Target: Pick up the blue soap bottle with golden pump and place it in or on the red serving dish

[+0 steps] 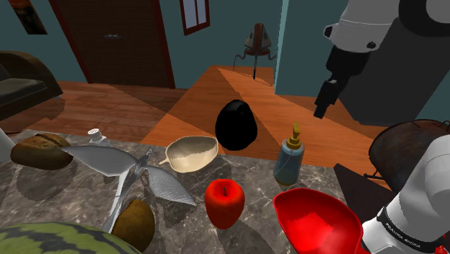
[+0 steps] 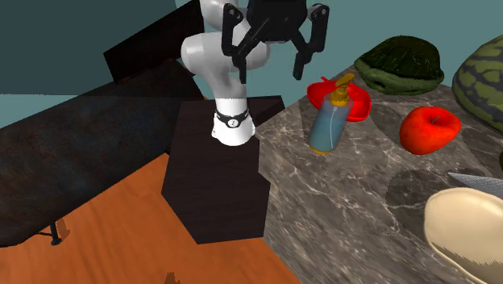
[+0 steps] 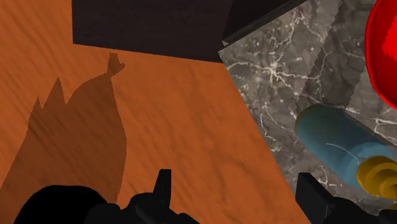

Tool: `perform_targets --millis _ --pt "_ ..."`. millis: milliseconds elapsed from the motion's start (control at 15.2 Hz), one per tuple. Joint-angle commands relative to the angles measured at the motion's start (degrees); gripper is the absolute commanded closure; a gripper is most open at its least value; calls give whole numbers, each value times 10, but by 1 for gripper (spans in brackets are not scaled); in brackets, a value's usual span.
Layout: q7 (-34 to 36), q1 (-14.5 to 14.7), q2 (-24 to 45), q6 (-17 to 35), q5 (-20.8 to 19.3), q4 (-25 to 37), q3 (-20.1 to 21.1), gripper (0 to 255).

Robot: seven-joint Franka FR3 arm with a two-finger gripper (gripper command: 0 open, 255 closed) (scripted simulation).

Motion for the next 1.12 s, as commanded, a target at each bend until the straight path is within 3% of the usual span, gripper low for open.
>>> perform_targets --millis 0,528,1056 --pt "15 19 -13 26 28 -21 21 0" --pt "61 90 -38 138 121 -79 99 0" --pt "59 93 -19 203 134 -126 116 0"
